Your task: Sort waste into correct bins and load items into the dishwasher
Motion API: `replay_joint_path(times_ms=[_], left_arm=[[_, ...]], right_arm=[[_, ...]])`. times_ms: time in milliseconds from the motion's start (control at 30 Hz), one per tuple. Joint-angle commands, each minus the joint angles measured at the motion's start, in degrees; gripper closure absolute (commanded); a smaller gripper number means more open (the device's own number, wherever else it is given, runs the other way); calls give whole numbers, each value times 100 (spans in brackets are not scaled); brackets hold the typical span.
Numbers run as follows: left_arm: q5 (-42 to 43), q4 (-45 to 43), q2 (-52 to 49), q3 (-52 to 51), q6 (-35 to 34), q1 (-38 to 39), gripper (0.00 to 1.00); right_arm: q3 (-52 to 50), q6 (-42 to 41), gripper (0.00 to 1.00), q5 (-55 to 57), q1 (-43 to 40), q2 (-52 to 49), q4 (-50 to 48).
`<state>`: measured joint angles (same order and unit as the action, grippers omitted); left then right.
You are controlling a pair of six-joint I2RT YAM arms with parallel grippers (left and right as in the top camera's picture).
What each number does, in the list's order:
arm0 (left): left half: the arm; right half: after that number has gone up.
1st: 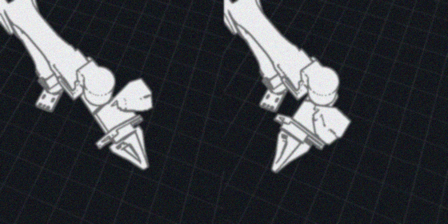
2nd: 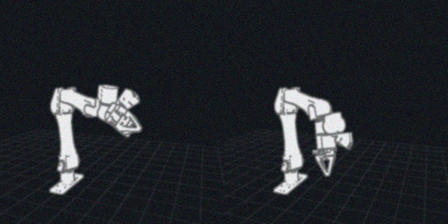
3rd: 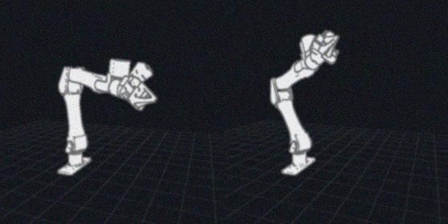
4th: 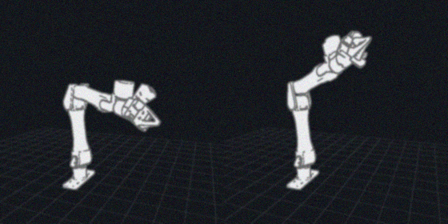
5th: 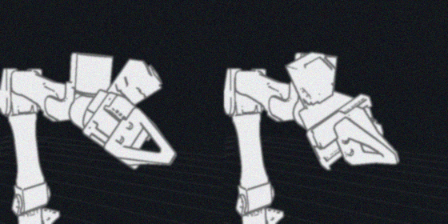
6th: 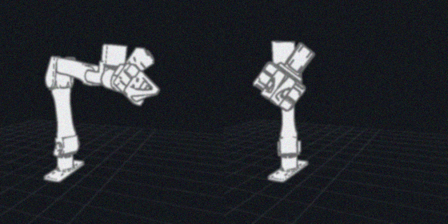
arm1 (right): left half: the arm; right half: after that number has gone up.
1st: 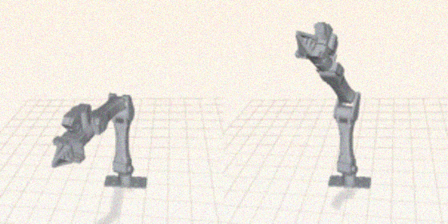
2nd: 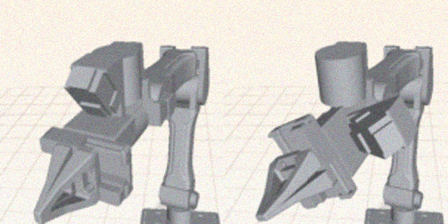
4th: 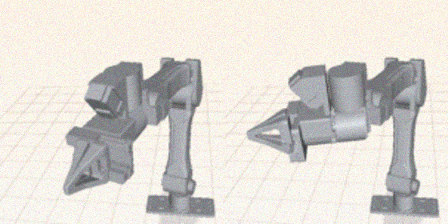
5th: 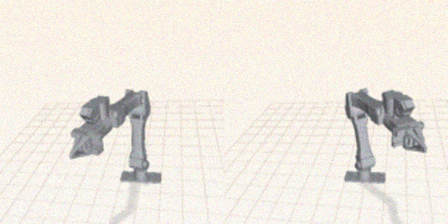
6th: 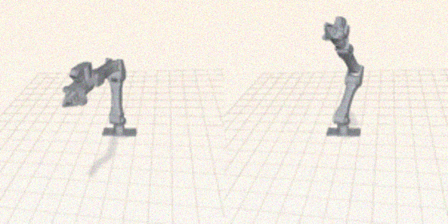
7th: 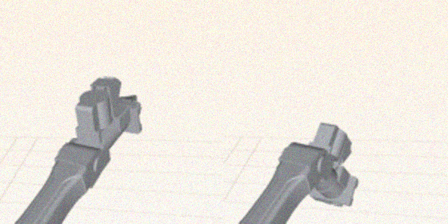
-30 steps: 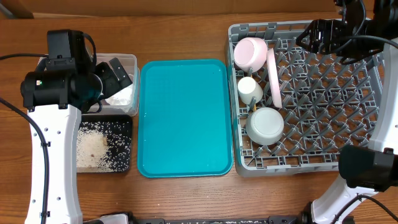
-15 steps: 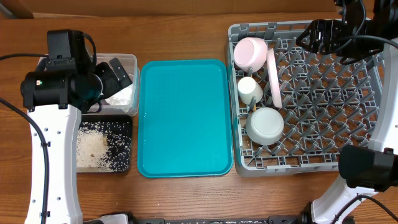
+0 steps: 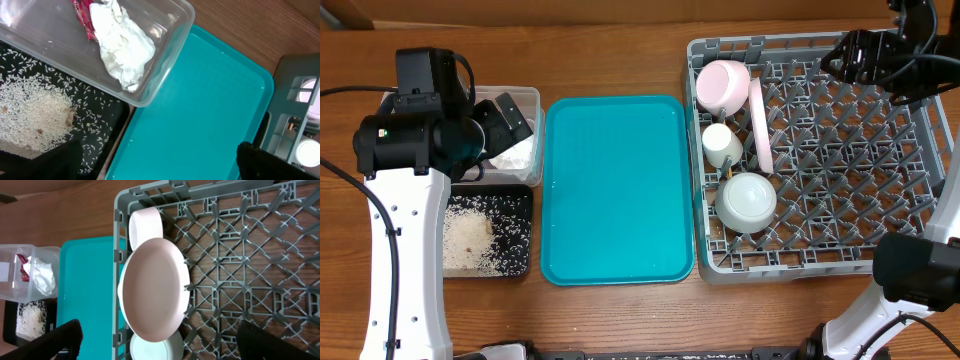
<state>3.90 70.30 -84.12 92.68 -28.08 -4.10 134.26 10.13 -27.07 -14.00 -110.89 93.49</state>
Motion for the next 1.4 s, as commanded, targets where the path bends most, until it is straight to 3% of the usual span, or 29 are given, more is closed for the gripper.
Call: replay_joint_path(times_ms=[0, 100, 400, 900, 1067, 1367], left_arm=[[15, -4, 48, 114, 107, 52, 0], [15, -4, 48, 114, 107, 52, 0], [15, -4, 48, 114, 107, 52, 0], [15, -4, 48, 114, 107, 52, 0], [15, -4, 48, 114, 107, 52, 0], [15, -4, 48, 114, 107, 52, 0]], right_arm=[[354, -9, 0, 7, -61, 22, -28], [885, -11, 0, 7, -61, 33, -26], [4583, -9, 0, 9, -59, 81, -79], [4544, -9, 0, 4, -59, 2288, -138], [3936, -9, 0, 4, -59, 3163, -140], [127, 76, 0, 417, 520, 4806, -190]])
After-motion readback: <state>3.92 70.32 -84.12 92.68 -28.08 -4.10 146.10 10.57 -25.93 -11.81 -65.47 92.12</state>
